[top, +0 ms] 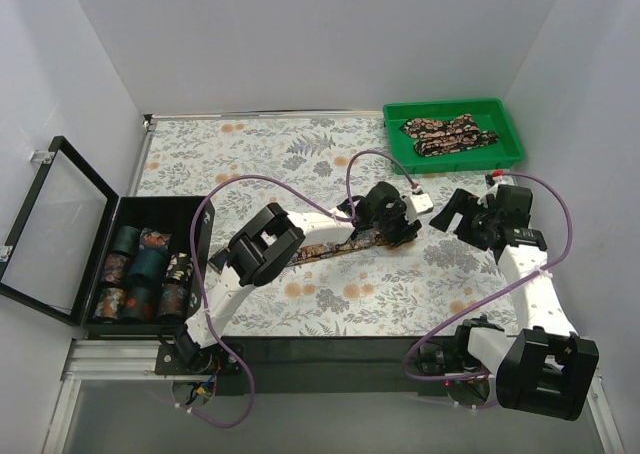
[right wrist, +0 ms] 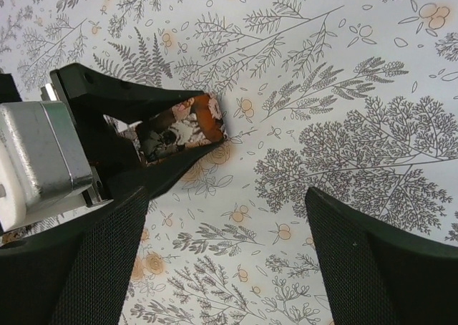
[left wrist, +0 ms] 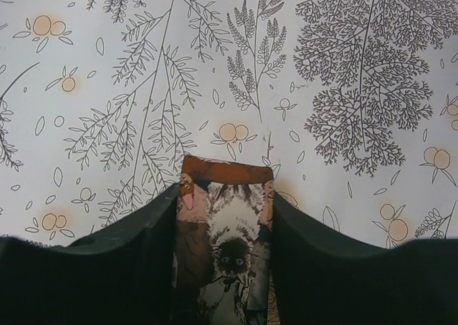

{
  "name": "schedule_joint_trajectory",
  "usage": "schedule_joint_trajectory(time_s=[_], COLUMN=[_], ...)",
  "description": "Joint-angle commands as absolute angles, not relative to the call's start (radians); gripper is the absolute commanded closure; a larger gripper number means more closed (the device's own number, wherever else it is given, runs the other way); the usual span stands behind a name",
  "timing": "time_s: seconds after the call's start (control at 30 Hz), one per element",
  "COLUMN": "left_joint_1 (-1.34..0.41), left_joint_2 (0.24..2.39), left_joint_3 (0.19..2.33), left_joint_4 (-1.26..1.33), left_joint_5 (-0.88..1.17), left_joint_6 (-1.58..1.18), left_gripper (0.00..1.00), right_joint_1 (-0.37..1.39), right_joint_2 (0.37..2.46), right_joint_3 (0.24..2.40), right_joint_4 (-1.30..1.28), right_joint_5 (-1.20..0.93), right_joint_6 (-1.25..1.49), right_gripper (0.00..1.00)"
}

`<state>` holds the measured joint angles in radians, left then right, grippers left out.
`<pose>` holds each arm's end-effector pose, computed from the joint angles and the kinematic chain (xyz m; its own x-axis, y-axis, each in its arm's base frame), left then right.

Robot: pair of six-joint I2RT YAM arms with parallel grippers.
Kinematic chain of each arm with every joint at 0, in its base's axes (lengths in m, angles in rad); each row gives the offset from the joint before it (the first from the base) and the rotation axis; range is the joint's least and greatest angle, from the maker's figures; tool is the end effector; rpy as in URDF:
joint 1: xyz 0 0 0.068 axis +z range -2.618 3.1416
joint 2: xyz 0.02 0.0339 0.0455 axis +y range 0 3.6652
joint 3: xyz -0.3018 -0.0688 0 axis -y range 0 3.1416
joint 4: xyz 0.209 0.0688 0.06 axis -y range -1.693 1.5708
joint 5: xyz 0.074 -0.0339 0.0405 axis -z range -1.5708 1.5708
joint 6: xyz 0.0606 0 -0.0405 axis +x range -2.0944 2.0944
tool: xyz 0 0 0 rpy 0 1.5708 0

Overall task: Roll the ties
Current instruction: Roll the tie

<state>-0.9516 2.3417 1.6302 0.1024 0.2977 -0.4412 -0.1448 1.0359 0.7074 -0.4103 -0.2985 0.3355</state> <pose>0.2966 -0.4468 0.1635 -0.6923 0.2680 -0.6700 0.6884 0.5235 -0.5020 0.1815 -0.0085 0.2737 -0.6546 0.4135 -0.6329 0.1465 0.8907 0.4304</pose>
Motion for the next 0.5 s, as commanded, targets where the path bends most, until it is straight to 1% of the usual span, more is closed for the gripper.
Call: schedule_joint_trajectory(time_s=[0.0, 0.07, 0.1, 0.13, 0.37, 0.43, 0.47], left_joint_1=[-0.956, -0.954, -0.951, -0.95, -0.939, -0.94, -0.939], left_joint_2=[2.347, 2.345, 2.344, 2.342, 2.318, 2.303, 2.295], left_joint_3=[1.606, 1.605, 1.602, 1.6, 1.585, 1.583, 1.58], left_joint_4=[0.066, 0.063, 0.064, 0.063, 0.061, 0.067, 0.071], left_joint_5=[0.298, 0.292, 0.29, 0.291, 0.299, 0.301, 0.301], left_joint_6=[-0.408, -0.407, -0.407, -0.407, -0.413, -0.428, -0.436], left_gripper=[0.59, 0.62, 0.65, 0.66, 0.63, 0.56, 0.42], right_joint_1=[-0.149, -0.149, -0.149, -0.149, -0.149, -0.15, -0.149], right_joint_2=[1.037, 1.038, 1.039, 1.042, 1.063, 1.068, 1.071], right_joint_3=[0.689, 0.689, 0.689, 0.689, 0.689, 0.699, 0.706], right_joint_4=[-0.38, -0.379, -0.379, -0.376, -0.359, -0.359, -0.356], right_joint_5=[-0.328, -0.331, -0.331, -0.336, -0.354, -0.357, -0.359], right_joint_6=[0.322, 0.318, 0.316, 0.316, 0.314, 0.305, 0.301], right_gripper=[0.2, 0.2, 0.2, 0.2, 0.2, 0.21, 0.21])
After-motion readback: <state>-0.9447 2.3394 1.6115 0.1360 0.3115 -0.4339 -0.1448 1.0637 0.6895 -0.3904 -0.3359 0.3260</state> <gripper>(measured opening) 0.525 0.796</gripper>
